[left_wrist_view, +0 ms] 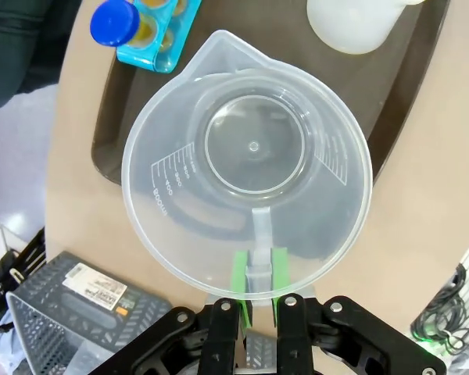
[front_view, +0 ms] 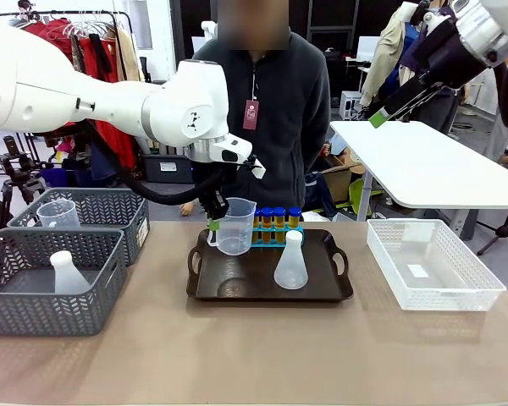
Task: Prepare the laboratory tools.
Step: Pick up one Large Measuring Cup and place it on the Handle tray.
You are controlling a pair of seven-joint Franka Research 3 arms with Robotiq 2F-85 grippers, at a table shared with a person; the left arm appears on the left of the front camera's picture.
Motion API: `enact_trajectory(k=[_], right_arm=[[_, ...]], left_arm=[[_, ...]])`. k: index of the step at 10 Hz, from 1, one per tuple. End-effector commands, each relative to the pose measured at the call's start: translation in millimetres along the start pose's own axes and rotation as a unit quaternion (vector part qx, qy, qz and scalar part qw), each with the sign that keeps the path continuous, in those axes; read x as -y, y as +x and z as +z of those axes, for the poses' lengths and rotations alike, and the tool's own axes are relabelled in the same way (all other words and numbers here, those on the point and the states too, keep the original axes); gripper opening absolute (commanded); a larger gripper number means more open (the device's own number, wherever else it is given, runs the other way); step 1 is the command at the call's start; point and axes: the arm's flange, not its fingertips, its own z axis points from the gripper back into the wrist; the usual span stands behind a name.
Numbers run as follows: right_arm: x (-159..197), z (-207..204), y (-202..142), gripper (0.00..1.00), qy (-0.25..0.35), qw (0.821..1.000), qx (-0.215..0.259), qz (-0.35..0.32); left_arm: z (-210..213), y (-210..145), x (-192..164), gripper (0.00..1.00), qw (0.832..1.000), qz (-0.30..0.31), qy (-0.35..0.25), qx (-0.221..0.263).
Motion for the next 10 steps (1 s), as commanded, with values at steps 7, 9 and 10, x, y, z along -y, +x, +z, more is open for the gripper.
enact_trajectory(k=[7, 9, 10], right_arm=[[0, 1, 1, 1.00, 0.004, 1.000, 0.003, 0.000], [0, 1, 1, 1.00, 0.004, 1.000, 0.003, 0.000], [0, 1, 1, 1.00, 0.004, 1.000, 0.003, 0.000]], left_arm=[[-50, 12, -8, 0.00, 1.000, -0.013, -0.008, 0.008], [-56, 9, -14, 0.00, 1.000, -0.016, -0.003, 0.016], [-59, 9, -13, 0.00, 1.000, -0.014, -0.008, 0.016]])
